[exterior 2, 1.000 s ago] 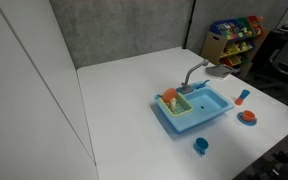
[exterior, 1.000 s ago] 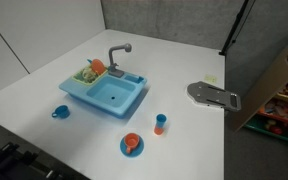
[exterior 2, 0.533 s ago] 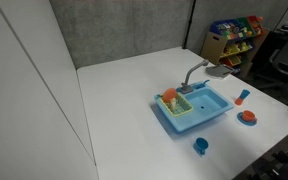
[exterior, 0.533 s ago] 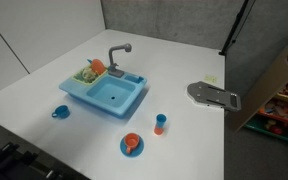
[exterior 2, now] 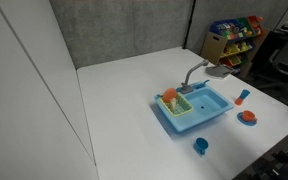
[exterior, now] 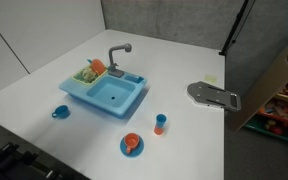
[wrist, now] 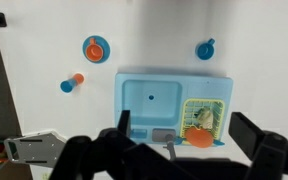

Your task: Take the cup out of the sink

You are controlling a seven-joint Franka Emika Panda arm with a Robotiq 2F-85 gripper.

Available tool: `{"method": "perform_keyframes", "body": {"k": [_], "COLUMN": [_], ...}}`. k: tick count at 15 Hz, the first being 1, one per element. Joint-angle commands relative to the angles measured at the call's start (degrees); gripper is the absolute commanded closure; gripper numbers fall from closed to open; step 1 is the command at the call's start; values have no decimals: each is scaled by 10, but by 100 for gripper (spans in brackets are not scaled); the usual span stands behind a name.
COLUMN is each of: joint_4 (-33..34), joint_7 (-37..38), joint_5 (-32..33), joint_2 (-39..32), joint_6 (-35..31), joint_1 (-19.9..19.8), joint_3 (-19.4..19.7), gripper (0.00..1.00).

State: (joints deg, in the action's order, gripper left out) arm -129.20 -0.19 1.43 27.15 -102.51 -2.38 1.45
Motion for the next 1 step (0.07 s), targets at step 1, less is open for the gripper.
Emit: {"method": "perform_keyframes", "body": {"k": [1], "joint_4": [1], "joint_7": [0], "joint_5": [1], "joint_2": [0], "joint_6": [1], "joint_1": [2], "joint_3": [1], "gripper": [0]}}
